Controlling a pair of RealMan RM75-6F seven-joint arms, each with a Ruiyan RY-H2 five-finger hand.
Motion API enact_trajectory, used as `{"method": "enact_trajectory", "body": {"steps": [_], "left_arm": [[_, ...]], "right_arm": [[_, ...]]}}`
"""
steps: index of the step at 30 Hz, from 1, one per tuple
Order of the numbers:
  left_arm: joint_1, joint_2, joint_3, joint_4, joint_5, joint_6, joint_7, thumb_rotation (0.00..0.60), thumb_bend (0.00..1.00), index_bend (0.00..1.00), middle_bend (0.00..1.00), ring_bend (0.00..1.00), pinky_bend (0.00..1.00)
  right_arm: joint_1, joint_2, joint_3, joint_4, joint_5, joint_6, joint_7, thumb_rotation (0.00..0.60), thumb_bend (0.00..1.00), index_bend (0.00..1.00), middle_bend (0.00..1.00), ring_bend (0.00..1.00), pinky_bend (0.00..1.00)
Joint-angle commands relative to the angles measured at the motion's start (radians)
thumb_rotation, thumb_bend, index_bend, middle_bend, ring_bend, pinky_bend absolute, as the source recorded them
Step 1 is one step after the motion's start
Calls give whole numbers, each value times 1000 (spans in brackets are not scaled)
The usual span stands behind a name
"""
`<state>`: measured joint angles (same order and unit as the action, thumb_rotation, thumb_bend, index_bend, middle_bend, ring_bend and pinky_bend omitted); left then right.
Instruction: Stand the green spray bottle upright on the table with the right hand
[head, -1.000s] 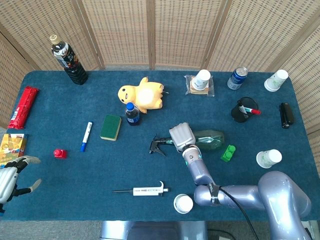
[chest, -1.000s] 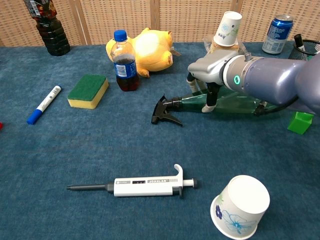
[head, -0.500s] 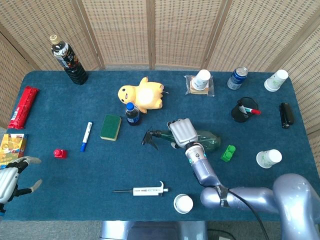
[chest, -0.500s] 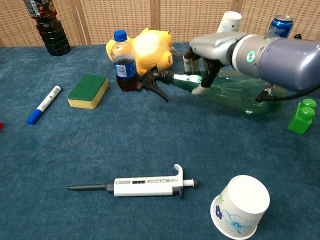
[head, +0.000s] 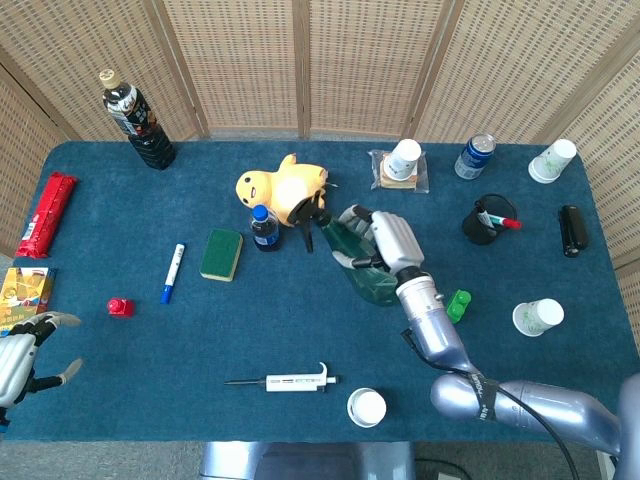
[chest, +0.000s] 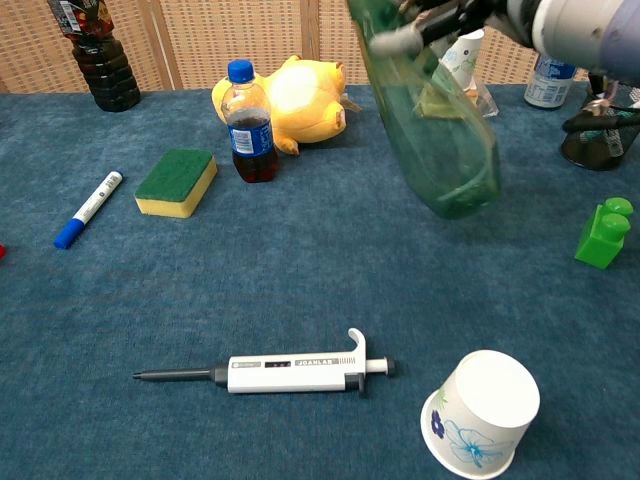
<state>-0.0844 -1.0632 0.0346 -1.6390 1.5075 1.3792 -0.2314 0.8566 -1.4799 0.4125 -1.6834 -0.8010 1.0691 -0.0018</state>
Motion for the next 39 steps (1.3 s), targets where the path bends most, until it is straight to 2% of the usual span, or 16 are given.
{"method": "enact_trajectory", "body": {"steps": [1, 4, 7, 19, 30, 39], "left_arm": [[-2, 14, -1, -21, -7, -5, 23, 600, 328, 295, 320, 236, 206], [-2, 24, -1, -37, -11, -7, 42, 600, 328, 291, 320, 236, 206], [-4, 34, -1, -54, -15, -12, 63, 600, 328, 291, 320, 235, 205], [-12, 59, 2, -106, -10, -21, 123, 600, 329, 289, 319, 233, 205], [-17, 76, 5, -144, 1, -22, 159, 600, 328, 289, 319, 232, 204], [-18, 86, 9, -162, 6, -24, 172, 600, 328, 286, 318, 232, 204]], "right_arm": [[-121, -33, 92, 2, -115, 20, 331, 600, 342, 706, 636, 529, 573], [-147, -67, 94, 25, -147, 42, 417, 600, 340, 706, 636, 529, 574], [-167, -104, 75, 64, -207, 73, 472, 600, 338, 706, 636, 529, 573], [-202, -244, -9, 287, -416, 202, 568, 600, 326, 703, 635, 523, 572], [-210, -372, -51, 510, -513, 304, 575, 600, 315, 695, 629, 512, 554], [-217, -451, -49, 652, -538, 351, 621, 600, 304, 691, 627, 504, 549]]}}
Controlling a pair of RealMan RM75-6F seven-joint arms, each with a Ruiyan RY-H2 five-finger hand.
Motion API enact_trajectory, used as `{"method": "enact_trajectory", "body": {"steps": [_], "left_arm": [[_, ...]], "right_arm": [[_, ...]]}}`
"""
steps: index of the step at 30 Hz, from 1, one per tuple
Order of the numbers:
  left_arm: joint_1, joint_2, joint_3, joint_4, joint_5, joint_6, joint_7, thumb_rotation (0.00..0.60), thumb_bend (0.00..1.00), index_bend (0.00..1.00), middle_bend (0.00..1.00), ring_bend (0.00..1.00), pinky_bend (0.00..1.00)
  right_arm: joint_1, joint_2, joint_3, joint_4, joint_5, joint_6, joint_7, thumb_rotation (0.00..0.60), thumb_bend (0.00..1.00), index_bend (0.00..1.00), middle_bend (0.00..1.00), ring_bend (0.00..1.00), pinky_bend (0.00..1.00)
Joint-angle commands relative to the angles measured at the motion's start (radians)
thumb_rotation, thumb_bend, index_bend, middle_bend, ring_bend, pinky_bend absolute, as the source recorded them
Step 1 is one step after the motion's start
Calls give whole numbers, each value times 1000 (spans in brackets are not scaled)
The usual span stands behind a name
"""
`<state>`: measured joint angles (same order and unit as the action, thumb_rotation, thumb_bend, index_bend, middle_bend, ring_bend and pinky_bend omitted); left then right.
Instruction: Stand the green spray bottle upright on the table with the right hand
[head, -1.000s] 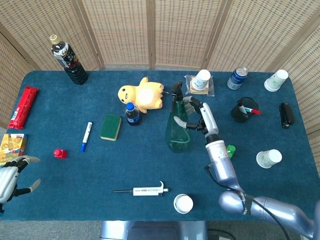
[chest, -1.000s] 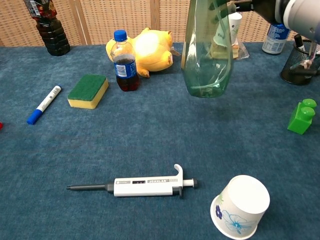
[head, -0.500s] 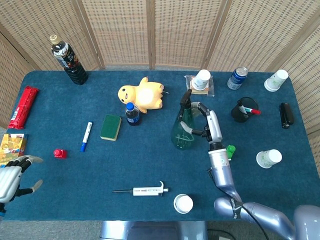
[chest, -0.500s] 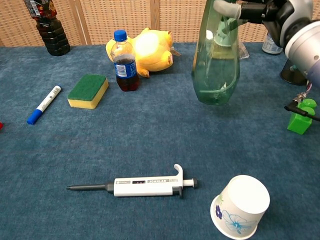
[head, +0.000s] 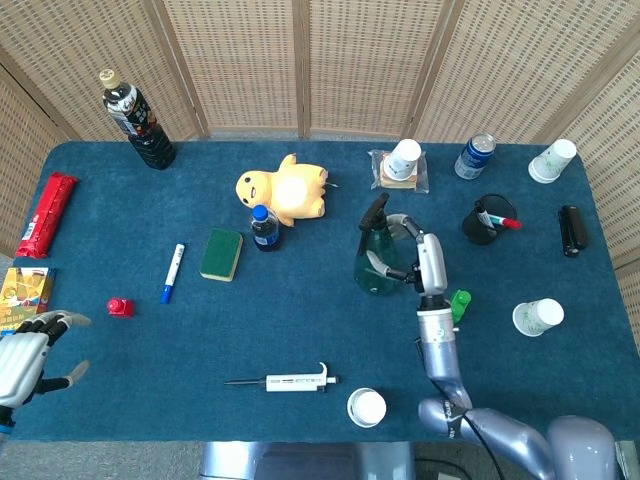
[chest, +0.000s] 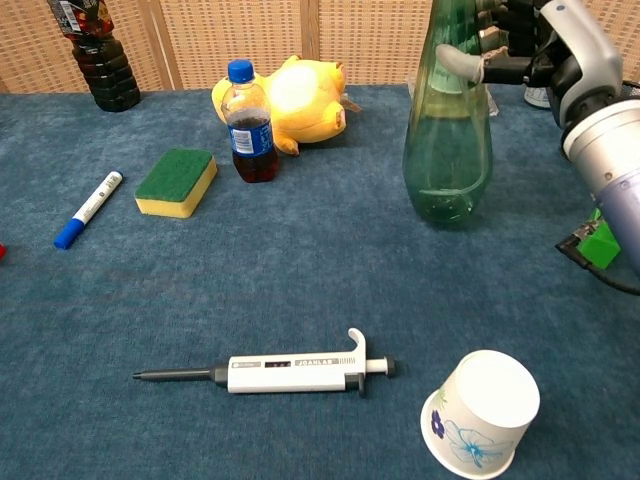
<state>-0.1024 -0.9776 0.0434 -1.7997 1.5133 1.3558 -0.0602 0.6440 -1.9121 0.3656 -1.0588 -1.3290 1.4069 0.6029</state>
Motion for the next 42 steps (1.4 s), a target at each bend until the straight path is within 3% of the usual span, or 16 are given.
{"method": "enact_trajectory", "body": {"steps": [1, 16, 42], "left_arm": [[0, 1, 1, -2, 1, -1, 2, 600, 328, 286, 319, 232, 204], [-2, 1, 5, -13, 10, 0, 11, 600, 328, 286, 318, 231, 204], [2, -2, 9, -8, 18, 9, 1, 600, 328, 285, 317, 230, 200]], "right_arm": [[-6, -22, -5, 36, -13, 14, 19, 600, 304, 691, 627, 504, 548], [-36, -42, -41, 105, -61, 43, 34, 600, 285, 678, 614, 478, 532], [-72, 13, -50, 62, -71, 20, 23, 600, 281, 613, 573, 431, 486]]}}
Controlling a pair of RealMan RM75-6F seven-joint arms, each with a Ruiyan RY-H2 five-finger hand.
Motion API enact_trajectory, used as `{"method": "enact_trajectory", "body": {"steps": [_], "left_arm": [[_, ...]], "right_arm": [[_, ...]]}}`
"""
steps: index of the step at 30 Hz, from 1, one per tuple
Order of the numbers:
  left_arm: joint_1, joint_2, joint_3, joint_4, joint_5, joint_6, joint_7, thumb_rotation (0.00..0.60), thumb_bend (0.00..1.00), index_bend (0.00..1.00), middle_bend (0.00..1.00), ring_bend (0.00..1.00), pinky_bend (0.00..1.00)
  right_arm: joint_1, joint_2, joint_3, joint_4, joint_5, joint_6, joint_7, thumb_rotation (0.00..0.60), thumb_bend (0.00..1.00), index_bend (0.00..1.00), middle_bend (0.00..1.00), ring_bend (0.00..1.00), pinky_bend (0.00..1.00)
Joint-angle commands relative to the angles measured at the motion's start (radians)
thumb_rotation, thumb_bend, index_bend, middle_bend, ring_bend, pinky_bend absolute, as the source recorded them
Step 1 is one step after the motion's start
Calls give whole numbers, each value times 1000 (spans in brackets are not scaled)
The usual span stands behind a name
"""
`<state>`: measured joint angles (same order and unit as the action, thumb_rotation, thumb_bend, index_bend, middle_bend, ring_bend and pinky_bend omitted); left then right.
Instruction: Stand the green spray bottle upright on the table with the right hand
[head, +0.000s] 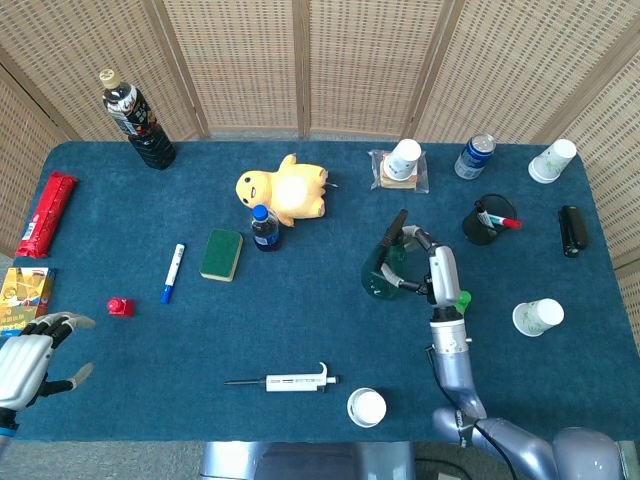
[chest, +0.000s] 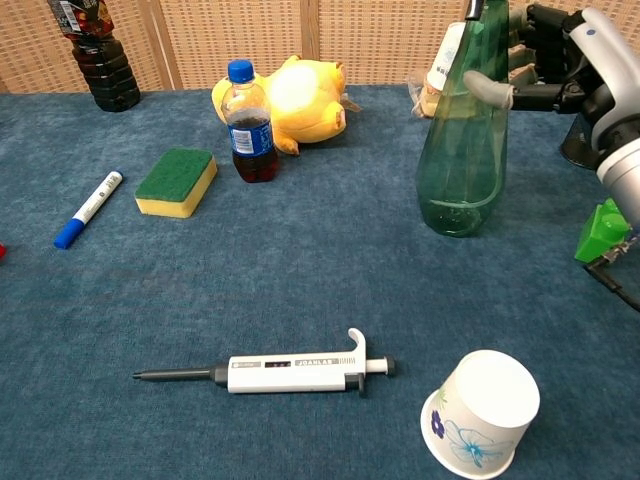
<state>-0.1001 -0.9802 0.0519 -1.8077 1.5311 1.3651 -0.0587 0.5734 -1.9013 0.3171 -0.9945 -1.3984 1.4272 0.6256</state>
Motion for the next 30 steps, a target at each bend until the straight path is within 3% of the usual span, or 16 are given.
{"method": "enact_trajectory", "body": {"steps": [1, 12, 30], "left_arm": [[-1, 1, 0, 0, 1, -1, -1, 600, 328, 285, 317, 230, 199], [-3, 1, -1, -4, 6, 0, 3, 600, 328, 284, 316, 229, 196], [-6, 2, -1, -7, 5, -3, 6, 600, 328, 278, 315, 228, 195]], "right_arm": [[-2, 4, -3, -4, -3, -1, 0, 600, 281, 607, 569, 428, 482], [-6, 24, -13, -12, -20, -10, 16, 600, 386, 534, 521, 393, 436], [-5, 41, -17, -20, -22, -34, 33, 600, 403, 427, 464, 351, 403]]}}
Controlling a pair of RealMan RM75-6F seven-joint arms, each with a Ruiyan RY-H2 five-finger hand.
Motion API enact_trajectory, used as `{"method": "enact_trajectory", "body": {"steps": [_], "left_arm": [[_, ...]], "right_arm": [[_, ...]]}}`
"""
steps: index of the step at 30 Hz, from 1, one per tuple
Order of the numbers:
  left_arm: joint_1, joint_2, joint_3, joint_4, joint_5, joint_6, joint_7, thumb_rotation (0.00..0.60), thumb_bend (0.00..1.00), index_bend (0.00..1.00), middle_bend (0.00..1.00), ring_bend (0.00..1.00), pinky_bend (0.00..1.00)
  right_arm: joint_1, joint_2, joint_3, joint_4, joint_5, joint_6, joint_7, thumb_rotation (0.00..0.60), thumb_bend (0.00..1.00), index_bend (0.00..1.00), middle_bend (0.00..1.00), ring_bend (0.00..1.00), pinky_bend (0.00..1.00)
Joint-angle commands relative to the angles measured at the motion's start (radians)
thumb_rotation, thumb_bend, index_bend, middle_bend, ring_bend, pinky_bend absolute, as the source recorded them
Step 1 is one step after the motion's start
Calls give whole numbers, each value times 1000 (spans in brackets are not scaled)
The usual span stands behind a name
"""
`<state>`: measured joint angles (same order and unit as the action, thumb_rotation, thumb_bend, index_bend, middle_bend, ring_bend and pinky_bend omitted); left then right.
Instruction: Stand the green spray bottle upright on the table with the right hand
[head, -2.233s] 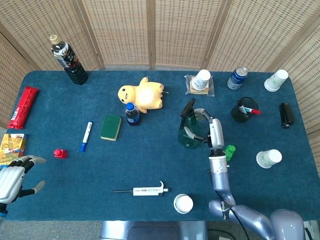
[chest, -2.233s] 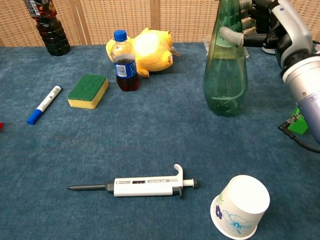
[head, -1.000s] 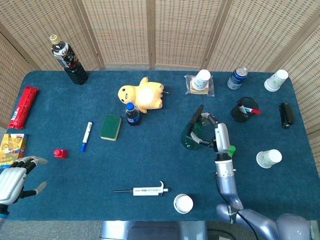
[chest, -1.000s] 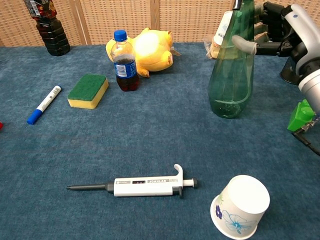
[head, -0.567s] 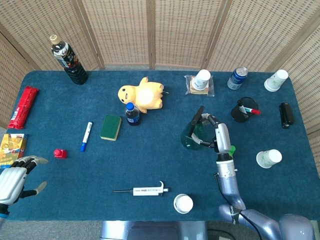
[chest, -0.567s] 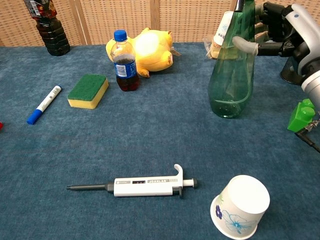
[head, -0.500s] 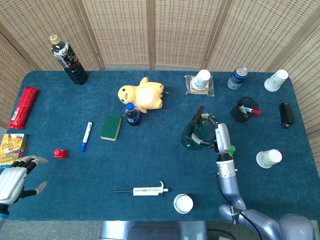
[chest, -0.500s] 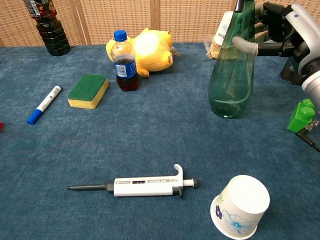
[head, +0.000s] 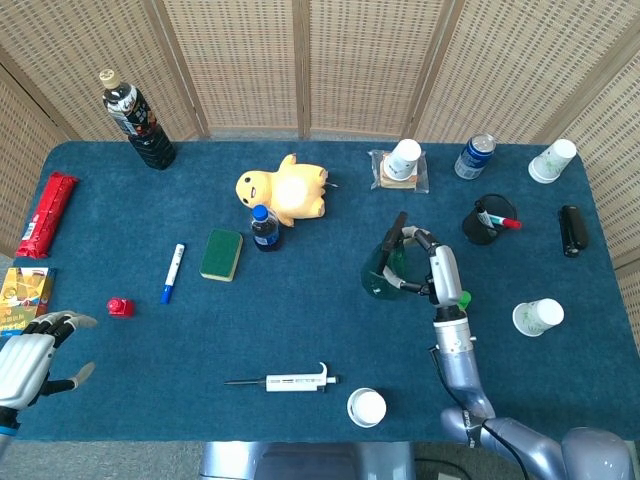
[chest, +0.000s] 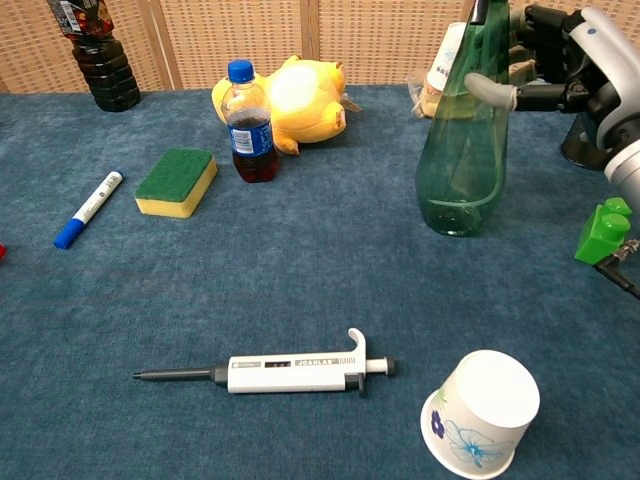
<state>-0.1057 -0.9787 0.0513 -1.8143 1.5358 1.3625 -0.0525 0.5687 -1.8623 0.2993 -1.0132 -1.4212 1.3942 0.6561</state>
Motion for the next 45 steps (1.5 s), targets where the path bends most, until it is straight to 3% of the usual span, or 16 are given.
{"method": "enact_trajectory", "body": {"steps": [1, 22, 38, 45], "left_arm": [[0, 0, 0, 0, 1, 0, 0, 600, 328, 278, 315, 228, 195], [-2, 0, 1, 0, 1, -2, 1, 600, 328, 274, 312, 227, 194], [-4, 3, 2, -7, 4, -2, 5, 600, 328, 272, 310, 226, 191], [-4, 5, 2, -10, 7, 0, 6, 600, 328, 270, 308, 226, 191]], "right_arm": [[-1, 2, 0, -1, 1, -2, 2, 600, 405, 422, 464, 351, 401], [-4, 7, -3, -2, 0, -8, 0, 597, 409, 348, 361, 298, 381], [-6, 25, -9, -12, -5, -17, 7, 352, 409, 211, 297, 239, 286], [-4, 28, -11, -11, -7, -21, 9, 320, 410, 177, 292, 229, 242]]}}
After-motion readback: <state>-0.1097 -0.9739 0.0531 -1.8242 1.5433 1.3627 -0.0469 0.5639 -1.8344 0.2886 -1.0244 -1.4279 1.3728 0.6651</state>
